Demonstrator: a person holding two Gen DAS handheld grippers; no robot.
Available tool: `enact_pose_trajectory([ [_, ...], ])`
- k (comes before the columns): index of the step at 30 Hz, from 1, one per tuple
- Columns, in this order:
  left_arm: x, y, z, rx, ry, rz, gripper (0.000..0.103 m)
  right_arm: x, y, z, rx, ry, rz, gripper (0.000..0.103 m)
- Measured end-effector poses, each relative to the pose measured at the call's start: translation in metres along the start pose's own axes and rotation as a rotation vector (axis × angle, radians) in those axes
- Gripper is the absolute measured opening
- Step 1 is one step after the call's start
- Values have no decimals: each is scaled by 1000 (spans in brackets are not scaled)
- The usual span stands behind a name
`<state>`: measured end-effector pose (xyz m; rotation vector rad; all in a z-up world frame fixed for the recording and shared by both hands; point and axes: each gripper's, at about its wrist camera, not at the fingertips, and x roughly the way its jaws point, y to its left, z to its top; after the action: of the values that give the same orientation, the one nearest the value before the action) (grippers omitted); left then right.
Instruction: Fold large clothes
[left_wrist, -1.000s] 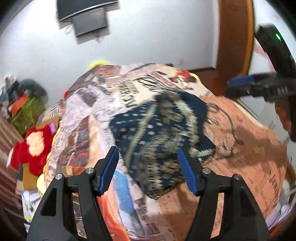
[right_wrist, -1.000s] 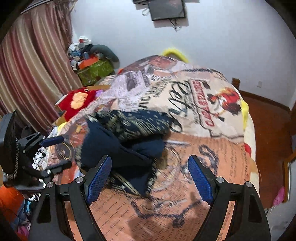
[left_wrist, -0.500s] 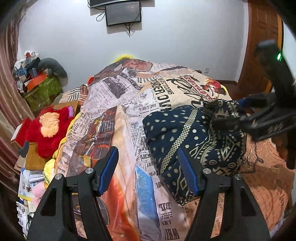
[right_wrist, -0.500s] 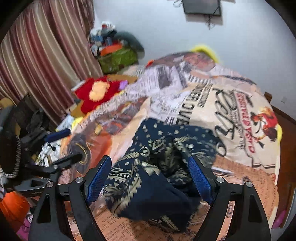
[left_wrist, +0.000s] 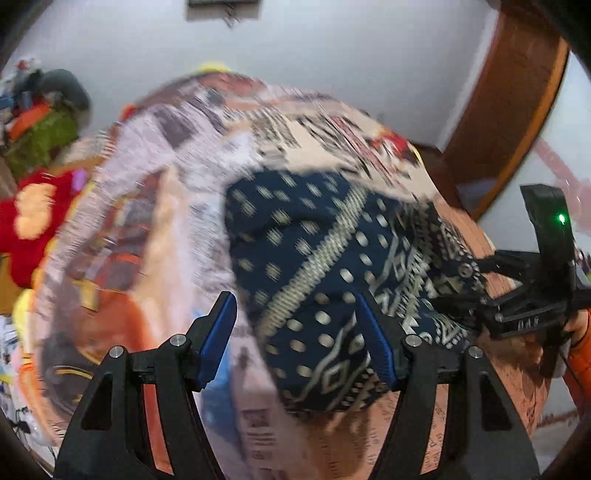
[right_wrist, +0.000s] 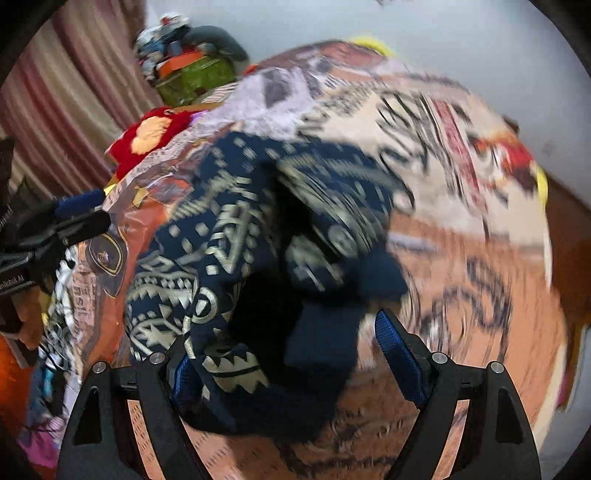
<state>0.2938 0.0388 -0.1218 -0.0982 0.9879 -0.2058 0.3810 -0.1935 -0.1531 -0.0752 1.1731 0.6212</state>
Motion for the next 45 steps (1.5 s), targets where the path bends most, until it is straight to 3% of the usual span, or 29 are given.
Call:
enact_pose_trajectory([
  [4, 25, -15, -13, 40, 74, -7, 66, 7, -26, -21, 77, 25, 24, 84],
  [7, 28, -23, -24, 69, 61, 16, 72, 3, -32, -28, 85, 27, 22, 84],
  [12, 25, -23, -28, 83, 53, 26, 72, -18, -37, -27, 91, 15, 22, 84],
  [17, 26, -22, -26, 70, 59, 23, 73, -44, -24, 0, 63, -79, 28, 84],
  [20, 28, -21, -26, 68, 57, 29, 75, -39, -9, 25, 32, -105, 26, 84],
  [24, 27, -19, -26, 71, 58, 23, 75, -11, 1, 52, 7, -85, -29, 84],
  [28, 27, -20, -27, 97, 51, 23, 76, 5, -26, 55, 46, -59, -94, 84],
  [31, 25, -23, -27, 118, 42, 22, 76, 0, -55, 45, 129, -42, -18, 84],
  [34, 16, -19, -25, 114, 26, 21, 76, -11, -68, 36, 159, -38, -16, 84],
  [40, -7, -2, -5, 87, -44, 56, 76, -41, -54, 36, 123, -72, 4, 85],
  [45, 0, 18, 10, 7, -46, 36, 84, -37, -36, 36, 163, -74, 77, 98],
])
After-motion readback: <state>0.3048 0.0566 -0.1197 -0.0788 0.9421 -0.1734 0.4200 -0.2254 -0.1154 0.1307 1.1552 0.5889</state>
